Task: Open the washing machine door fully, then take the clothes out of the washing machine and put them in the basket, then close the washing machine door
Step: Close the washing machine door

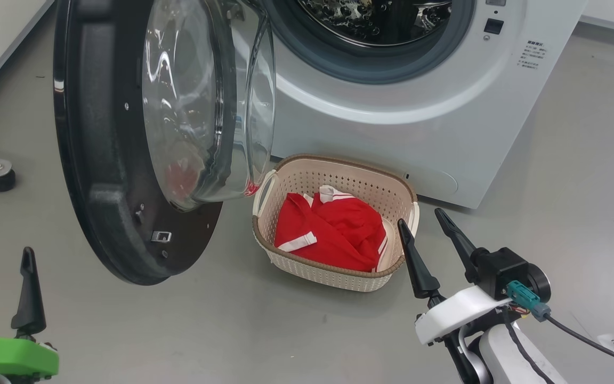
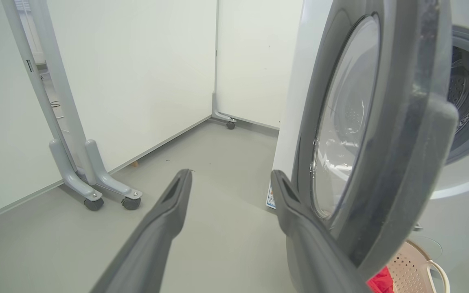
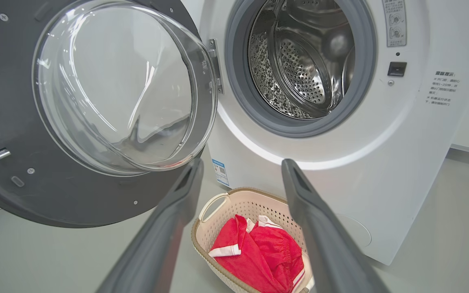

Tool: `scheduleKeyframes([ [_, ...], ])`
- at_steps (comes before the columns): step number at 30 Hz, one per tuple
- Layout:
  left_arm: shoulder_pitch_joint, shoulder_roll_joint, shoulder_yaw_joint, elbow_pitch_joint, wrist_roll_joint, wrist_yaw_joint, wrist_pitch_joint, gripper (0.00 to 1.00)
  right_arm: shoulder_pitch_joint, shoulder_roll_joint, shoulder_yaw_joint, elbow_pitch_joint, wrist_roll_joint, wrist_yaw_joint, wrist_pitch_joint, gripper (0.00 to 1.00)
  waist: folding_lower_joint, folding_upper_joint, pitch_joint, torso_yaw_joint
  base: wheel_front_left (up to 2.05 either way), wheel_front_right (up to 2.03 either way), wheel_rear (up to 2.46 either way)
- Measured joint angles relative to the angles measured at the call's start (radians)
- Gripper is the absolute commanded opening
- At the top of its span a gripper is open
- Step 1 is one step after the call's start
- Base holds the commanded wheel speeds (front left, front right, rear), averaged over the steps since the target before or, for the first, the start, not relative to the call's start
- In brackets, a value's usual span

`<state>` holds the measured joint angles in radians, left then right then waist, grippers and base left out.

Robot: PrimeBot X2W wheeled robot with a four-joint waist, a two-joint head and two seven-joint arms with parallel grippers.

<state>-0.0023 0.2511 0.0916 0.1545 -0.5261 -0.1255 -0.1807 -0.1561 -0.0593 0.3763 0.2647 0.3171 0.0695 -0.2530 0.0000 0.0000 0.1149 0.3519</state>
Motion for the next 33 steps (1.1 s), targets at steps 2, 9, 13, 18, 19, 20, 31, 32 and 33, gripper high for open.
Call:
scheduleKeyframes([
  [2,0.0,0.006,-0.003,0.008,0.0,0.0,-0.016,1.0,0.0,0.0,0.001,-0.001,0.001,0.0,0.0,1.0,0.0,0.0,-0.001,-0.001,0.0,0.0,0.0],
  [9,0.0,0.014,-0.017,0.035,0.0,0.0,-0.03,1.0,0.0,0.0,0.006,-0.002,0.006,0.0,0.0,1.0,0.0,0.0,-0.002,-0.002,0.0,0.0,0.0],
  [13,0.0,0.015,-0.025,0.05,0.001,0.0,-0.037,1.0,0.0,0.0,0.007,-0.004,0.007,0.0,0.0,1.0,0.0,0.0,-0.002,-0.002,0.0,0.0,0.0],
  [18,-0.001,0.016,-0.027,0.064,0.001,0.0,-0.043,1.0,0.0,0.0,0.009,-0.005,0.007,0.0,0.0,1.0,0.0,0.0,-0.004,-0.002,0.0,0.0,0.0],
  [19,-0.001,0.017,-0.028,0.065,0.001,0.0,-0.046,1.0,0.0,0.0,0.009,-0.005,0.007,0.0,0.0,1.0,0.0,0.0,-0.004,-0.002,0.0,0.0,0.0],
  [20,-0.001,0.017,-0.029,0.066,0.001,0.0,-0.047,1.0,0.0,0.0,0.01,-0.005,0.008,0.0,0.0,1.0,0.0,0.0,-0.004,-0.002,0.0,0.0,0.0],
  [31,-0.003,0.024,-0.035,0.091,0.001,0.0,-0.058,1.0,0.001,0.0,0.014,-0.007,0.009,0.0,0.0,1.0,0.0,0.0,-0.006,-0.003,0.0,0.0,0.0],
  [32,-0.003,0.024,-0.036,0.092,0.001,0.0,-0.058,1.0,0.001,0.0,0.015,-0.007,0.009,0.0,0.0,1.0,0.0,0.0,-0.006,-0.003,0.0,0.0,0.0],
  [33,-0.003,0.025,-0.037,0.092,0.001,0.0,-0.058,1.0,0.001,0.0,0.015,-0.007,0.009,0.0,0.0,1.0,0.0,0.0,-0.006,-0.003,0.0,0.0,0.0],
])
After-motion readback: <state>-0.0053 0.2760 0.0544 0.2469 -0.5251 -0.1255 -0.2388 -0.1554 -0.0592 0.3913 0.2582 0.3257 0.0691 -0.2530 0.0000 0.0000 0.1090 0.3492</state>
